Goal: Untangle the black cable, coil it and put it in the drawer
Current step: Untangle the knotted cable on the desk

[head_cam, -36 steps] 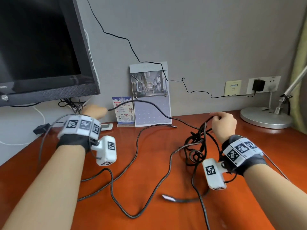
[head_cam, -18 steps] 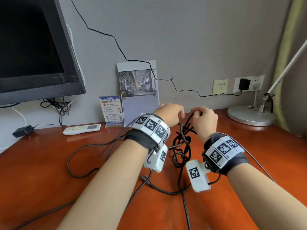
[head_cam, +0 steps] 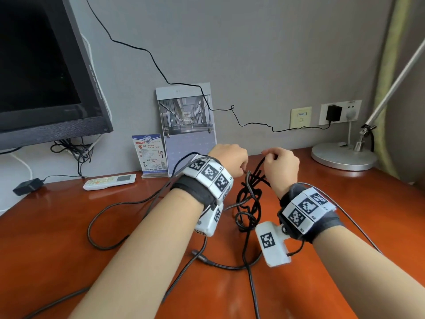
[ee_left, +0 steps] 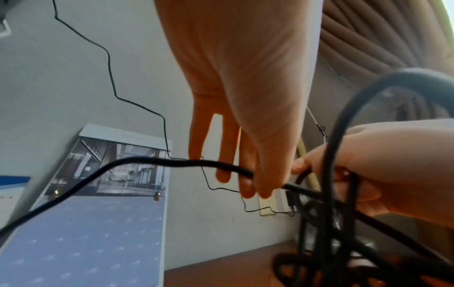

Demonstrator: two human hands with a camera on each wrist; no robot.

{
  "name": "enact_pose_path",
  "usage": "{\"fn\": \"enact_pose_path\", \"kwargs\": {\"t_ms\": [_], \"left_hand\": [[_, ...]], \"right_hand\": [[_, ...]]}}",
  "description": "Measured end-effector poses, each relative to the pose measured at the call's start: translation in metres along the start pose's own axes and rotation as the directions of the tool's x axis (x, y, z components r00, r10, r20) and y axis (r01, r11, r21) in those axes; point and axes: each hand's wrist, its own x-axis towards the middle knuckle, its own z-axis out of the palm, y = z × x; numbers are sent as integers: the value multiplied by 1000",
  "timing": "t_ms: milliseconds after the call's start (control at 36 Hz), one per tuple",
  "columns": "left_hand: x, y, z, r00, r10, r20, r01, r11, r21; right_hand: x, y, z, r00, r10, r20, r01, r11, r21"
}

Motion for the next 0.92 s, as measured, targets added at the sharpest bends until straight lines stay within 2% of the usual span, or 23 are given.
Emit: {"fn": "enact_pose_path", "kwargs": {"t_ms": [167, 306, 444, 556, 639, 694, 833, 917], "left_hand": [[-4, -17, -13, 985, -19, -169, 16, 1000, -17], [-10, -38, -32, 921, -149, -359, 124, 988, -92], [-18, -61, -46, 796, -274, -539, 198, 961, -195], [-28, -73, -50, 647, -406, -645, 154, 898, -412], [-35, -78, -46, 561, -502, -658, 141, 841, -522], [-37, -78, -44, 526, -541, -656, 135, 815, -564], [-30, -72, -45, 530, -606, -593, 132, 750, -648], [-23, -71, -52, 492, -675, -549, 98, 670, -736]], "right_hand": [[1, 6, -8, 997, 76, 19, -75, 996, -37], [1, 12, -14, 992, 123, 25, -120, 989, -91], [1, 20, -17, 983, 181, 39, -184, 980, 71], [0, 19, -19, 981, 187, 45, -190, 976, 105], [-2, 20, -18, 981, 185, 52, -189, 979, 75], [-5, 19, -14, 981, 176, 77, -179, 983, 33], [-15, 14, -3, 979, 116, 169, -100, 990, -101], [-18, 13, -1, 981, 99, 165, -77, 988, -135]]}}
